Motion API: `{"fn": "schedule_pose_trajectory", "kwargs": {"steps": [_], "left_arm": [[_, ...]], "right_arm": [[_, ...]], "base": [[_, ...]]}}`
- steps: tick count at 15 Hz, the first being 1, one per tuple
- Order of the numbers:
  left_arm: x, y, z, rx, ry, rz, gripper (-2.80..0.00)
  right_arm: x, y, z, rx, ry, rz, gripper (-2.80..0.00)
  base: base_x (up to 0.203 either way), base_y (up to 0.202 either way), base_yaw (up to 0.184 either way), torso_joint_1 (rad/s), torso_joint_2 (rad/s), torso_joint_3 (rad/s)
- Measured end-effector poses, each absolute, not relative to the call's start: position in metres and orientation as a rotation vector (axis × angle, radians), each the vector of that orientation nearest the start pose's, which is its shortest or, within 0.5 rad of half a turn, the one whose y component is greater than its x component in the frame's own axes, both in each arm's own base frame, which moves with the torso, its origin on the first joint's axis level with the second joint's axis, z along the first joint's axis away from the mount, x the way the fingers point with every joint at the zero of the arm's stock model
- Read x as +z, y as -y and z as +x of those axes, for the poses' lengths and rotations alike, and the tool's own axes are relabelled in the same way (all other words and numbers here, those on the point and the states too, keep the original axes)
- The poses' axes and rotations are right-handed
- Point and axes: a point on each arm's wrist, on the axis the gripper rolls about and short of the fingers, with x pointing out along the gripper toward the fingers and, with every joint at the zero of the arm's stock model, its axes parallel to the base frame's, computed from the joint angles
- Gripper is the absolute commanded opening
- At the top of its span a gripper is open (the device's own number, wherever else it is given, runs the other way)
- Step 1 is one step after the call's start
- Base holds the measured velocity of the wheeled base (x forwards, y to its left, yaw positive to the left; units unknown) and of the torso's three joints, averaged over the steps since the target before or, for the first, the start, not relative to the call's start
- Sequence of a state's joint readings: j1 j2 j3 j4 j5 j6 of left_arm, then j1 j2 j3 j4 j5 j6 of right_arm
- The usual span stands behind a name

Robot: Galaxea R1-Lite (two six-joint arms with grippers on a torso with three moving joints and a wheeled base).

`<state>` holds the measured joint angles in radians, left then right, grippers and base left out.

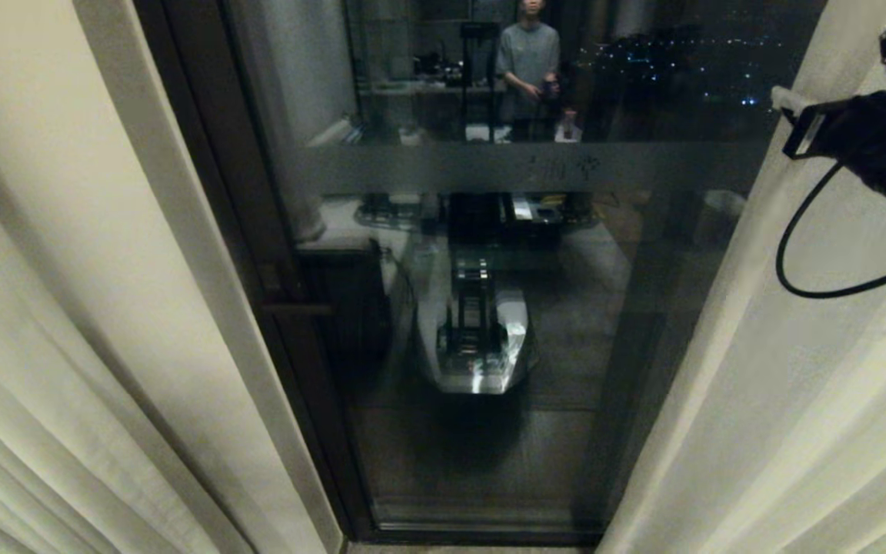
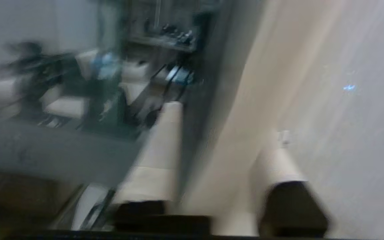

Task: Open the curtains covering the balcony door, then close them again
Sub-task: Close the inner curtains on both sides

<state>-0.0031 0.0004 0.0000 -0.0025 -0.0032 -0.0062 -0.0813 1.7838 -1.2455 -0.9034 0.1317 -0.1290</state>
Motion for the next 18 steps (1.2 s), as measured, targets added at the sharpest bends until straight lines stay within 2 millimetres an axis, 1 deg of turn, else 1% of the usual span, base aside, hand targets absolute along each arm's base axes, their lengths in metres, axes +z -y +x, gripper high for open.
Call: {"fn": "schedule_pose_trajectory", "kwargs": {"steps": [2,4,7,10,13,16,18], "left_arm": [[0.076,0.000,-0.023,-0.005,0.002,-0.005,-2.80],[0.076,0.000,-0.023,-0.004,0.002,-0.006,-2.80],[0.076,0.000,-0.023,-0.005,0.002,-0.005,-2.80],[0.076,0.000,-0.023,-0.005,0.002,-0.005,-2.80],[0.076,0.000,-0.023,-0.005,0.002,-0.006,-2.80],[0.076,0.000,-0.023,-0.005,0.002,-0.005,-2.80],[0.076,0.000,-0.023,-0.004,0.002,-0.006,-2.80]], "right_arm": [[0.303,0.025,0.342,0.027,0.354,-0.165,0.00],[0.304,0.024,0.331,0.027,0.351,-0.165,0.00],[0.312,0.021,0.305,0.027,0.362,-0.169,0.00],[0.317,0.018,0.265,0.024,0.358,-0.184,0.00],[0.312,0.014,0.216,0.019,0.332,-0.211,0.00],[0.299,0.011,0.168,0.015,0.311,-0.254,0.00],[0.287,0.008,0.139,0.009,0.300,-0.280,0.00]], "base": [[0.000,0.000,0.000,0.000,0.00,0.000],[0.000,0.000,0.000,0.000,0.00,0.000],[0.000,0.000,0.000,0.000,0.00,0.000],[0.000,0.000,0.000,0.000,0.00,0.000],[0.000,0.000,0.000,0.000,0.00,0.000],[0.000,0.000,0.000,0.000,0.00,0.000],[0.000,0.000,0.000,0.000,0.00,0.000]]}}
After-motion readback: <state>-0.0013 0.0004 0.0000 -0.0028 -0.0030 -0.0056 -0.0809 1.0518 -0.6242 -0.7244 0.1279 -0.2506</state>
